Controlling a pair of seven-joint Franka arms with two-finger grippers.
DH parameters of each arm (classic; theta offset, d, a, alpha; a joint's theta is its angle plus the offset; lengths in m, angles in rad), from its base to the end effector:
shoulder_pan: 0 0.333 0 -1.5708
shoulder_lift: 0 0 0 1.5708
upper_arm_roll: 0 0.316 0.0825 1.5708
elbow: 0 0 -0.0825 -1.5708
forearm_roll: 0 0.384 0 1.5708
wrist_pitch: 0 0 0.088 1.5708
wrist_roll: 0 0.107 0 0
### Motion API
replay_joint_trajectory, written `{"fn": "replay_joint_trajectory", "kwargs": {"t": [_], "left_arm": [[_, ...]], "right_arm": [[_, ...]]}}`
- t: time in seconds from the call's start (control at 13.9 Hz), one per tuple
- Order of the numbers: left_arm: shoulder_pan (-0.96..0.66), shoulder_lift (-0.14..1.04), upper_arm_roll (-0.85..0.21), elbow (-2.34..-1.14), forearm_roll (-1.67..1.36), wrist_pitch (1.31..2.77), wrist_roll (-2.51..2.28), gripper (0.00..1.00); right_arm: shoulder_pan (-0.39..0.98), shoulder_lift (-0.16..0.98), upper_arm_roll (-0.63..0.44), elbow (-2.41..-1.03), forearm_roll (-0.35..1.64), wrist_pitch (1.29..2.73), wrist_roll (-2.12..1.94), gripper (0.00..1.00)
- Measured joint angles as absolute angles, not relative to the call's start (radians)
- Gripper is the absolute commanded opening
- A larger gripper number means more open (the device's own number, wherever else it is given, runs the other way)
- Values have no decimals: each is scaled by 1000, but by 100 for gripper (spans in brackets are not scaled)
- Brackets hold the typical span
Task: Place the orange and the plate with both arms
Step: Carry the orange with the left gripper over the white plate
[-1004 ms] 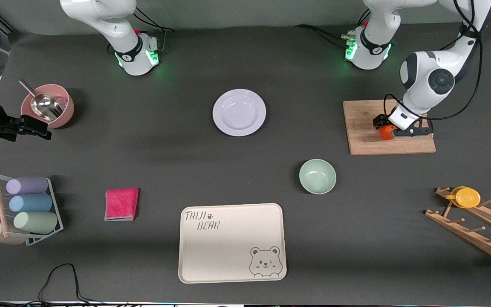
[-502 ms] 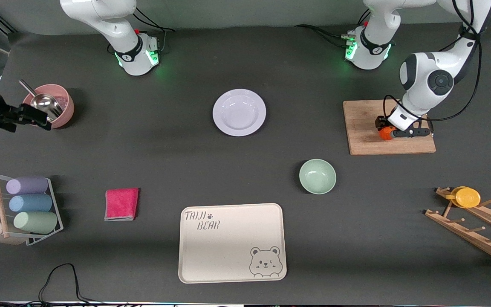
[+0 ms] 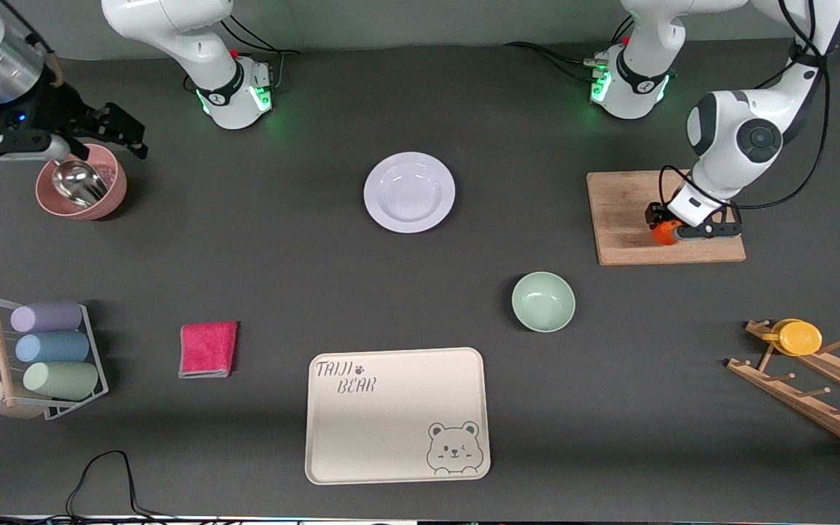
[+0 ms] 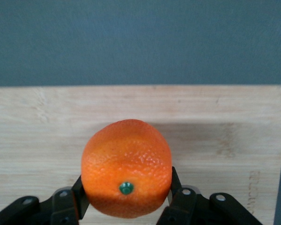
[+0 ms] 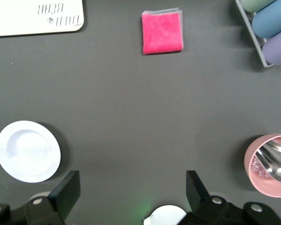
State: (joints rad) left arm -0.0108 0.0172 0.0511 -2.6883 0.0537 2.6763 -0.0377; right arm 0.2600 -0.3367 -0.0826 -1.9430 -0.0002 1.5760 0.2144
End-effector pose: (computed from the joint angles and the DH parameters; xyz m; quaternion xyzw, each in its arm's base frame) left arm 0.4094 0.0150 0.2248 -0.9997 -0.0148 0.0146 0.0121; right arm 0.4392 0.0729 0.6171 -0.9997 0.0160 0.0180 0.0102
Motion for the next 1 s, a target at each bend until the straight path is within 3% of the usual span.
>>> {"fn": "replay_joint_trajectory", "kwargs": {"t": [0.29,0.65,1.0], "left_arm": [[-20,-43,42,-2484,52,2381,-38,0],[-106,-129,-23,-2274,-96,2069,-78,0],[-171,-192,-356,-2084,-153,1890,-497,0]], "right_arm": [[328,-471,-82,-2109,0,1617,275,100],[333,-498,-110,-2174,37,1619,264,100],[333,-496,-215,-2259,236,1625,114,100]]}}
